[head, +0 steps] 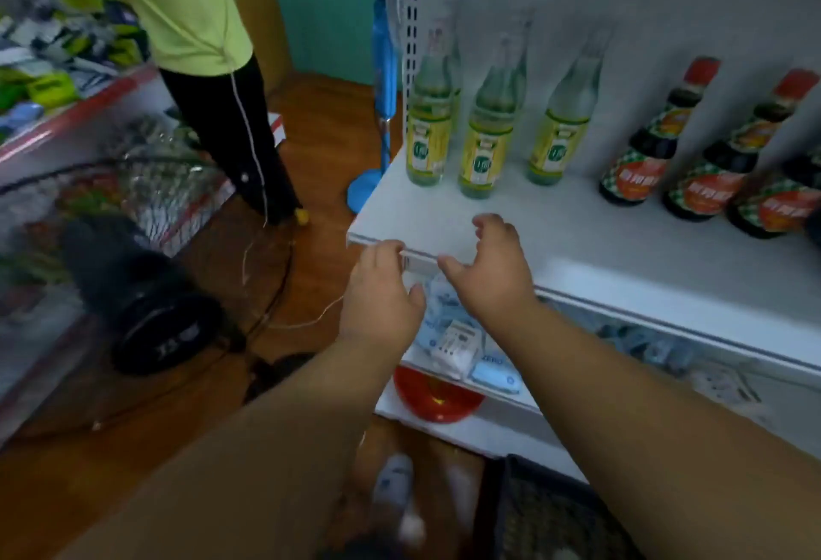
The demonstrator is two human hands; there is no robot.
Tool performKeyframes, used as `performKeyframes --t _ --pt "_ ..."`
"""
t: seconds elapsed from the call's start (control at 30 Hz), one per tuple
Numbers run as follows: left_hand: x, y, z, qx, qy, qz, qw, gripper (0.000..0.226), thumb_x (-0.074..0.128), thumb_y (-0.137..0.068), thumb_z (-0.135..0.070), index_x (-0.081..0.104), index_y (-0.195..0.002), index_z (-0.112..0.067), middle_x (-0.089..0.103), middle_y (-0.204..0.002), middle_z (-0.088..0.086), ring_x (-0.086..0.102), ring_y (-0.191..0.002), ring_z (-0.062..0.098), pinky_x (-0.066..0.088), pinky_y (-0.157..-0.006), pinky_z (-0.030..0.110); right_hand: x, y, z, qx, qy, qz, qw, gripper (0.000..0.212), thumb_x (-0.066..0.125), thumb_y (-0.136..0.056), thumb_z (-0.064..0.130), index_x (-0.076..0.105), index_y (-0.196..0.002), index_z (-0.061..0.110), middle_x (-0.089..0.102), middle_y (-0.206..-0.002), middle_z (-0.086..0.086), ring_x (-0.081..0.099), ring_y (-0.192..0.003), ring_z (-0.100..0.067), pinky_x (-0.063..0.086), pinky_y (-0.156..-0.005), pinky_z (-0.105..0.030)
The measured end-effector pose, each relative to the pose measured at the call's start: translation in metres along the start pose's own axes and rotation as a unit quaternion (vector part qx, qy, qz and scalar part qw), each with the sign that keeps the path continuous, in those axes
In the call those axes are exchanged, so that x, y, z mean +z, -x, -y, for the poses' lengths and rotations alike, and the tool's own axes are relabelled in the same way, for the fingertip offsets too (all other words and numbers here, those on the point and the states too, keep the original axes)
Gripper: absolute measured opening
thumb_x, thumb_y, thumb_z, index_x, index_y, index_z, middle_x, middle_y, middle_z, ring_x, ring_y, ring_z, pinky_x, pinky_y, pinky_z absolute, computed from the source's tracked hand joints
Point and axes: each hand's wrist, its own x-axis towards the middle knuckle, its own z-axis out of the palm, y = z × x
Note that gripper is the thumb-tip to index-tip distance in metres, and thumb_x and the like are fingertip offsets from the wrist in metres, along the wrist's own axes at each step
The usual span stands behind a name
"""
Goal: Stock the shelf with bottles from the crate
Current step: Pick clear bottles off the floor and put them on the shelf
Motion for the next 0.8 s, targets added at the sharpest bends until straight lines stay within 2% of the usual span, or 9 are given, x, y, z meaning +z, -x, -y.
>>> performKeyframes --t 0.07,0.2,0.37,0.47,0.57,0.7,0.8 --pt "-0.001 0.041 0.010 -0.013 -0.012 -0.002 1.000 0.045 0.068 -0.082 -0.021 0.052 -0.123 -0.019 0.053 -0.117 0.001 0.054 -0.111 0.020 0.048 -0.096 0.037 0.006 0.031 -0.006 -0.022 0.001 0.009 1.000 0.064 0.072 -0.083 0.035 0.044 -0.135 0.012 0.047 -0.131 -0.011 0.049 -0.120 -0.026 0.040 -0.100 -0.035" --pt "-0.011 0.109 0.039 -0.040 -0.050 0.025 0.998 0.051 0.069 -0.084 -0.020 0.049 -0.130 -0.019 0.052 -0.125 0.001 0.051 -0.117 0.019 0.042 -0.098 0.030 0.027 0.096 -0.020 -0.054 0.011 0.054 0.997 0.061 0.072 -0.082 0.033 0.046 -0.133 0.013 0.048 -0.130 -0.010 0.048 -0.120 -0.026 0.040 -0.102 -0.036" --pt "-0.010 0.164 0.095 -0.101 -0.058 0.032 0.993 0.047 0.064 -0.085 -0.015 0.051 -0.130 -0.015 0.054 -0.123 0.004 0.054 -0.112 0.021 0.044 -0.093 0.030 0.071 0.148 -0.030 -0.070 0.035 0.106 0.991 0.061 0.071 -0.082 0.031 0.045 -0.135 0.014 0.047 -0.131 -0.009 0.049 -0.119 -0.025 0.039 -0.101 -0.034" --pt "-0.008 0.196 0.140 -0.124 -0.070 0.080 0.987 0.047 0.065 -0.086 -0.021 0.050 -0.130 -0.018 0.053 -0.123 0.002 0.054 -0.110 0.018 0.044 -0.086 0.028 0.111 0.178 -0.038 -0.052 0.044 0.133 0.989 0.061 0.073 -0.082 0.028 0.046 -0.134 0.010 0.048 -0.128 -0.011 0.048 -0.119 -0.026 0.038 -0.101 -0.033" --pt "-0.004 0.226 0.191 -0.121 -0.087 0.112 0.982 0.046 0.065 -0.086 -0.023 0.050 -0.129 -0.018 0.051 -0.122 0.003 0.050 -0.109 0.020 0.035 -0.080 0.025 0.163 0.207 -0.047 -0.049 0.052 0.170 0.983 0.062 0.074 -0.079 0.024 0.048 -0.132 0.006 0.049 -0.128 -0.015 0.048 -0.119 -0.029 0.036 -0.102 -0.032" --pt "0.009 0.259 0.248 -0.154 -0.086 0.101 0.979 0.039 0.067 -0.085 -0.018 0.057 -0.122 -0.010 0.057 -0.116 0.011 0.054 -0.104 0.028 0.042 -0.080 0.034 0.233 0.239 -0.066 -0.031 0.057 0.248 0.967 0.063 0.072 -0.081 0.028 0.045 -0.134 0.007 0.046 -0.129 -0.014 0.045 -0.121 -0.027 0.038 -0.103 -0.035" --pt "0.034 0.283 0.286 -0.178 -0.084 0.103 0.975 0.035 0.069 -0.082 -0.008 0.059 -0.115 -0.004 0.061 -0.108 0.017 0.061 -0.095 0.035 0.049 -0.072 0.039 0.289 0.261 -0.096 -0.012 0.067 0.279 0.958 0.059 0.069 -0.084 0.035 0.046 -0.131 0.010 0.048 -0.128 -0.011 0.046 -0.120 -0.026 0.040 -0.099 -0.035"
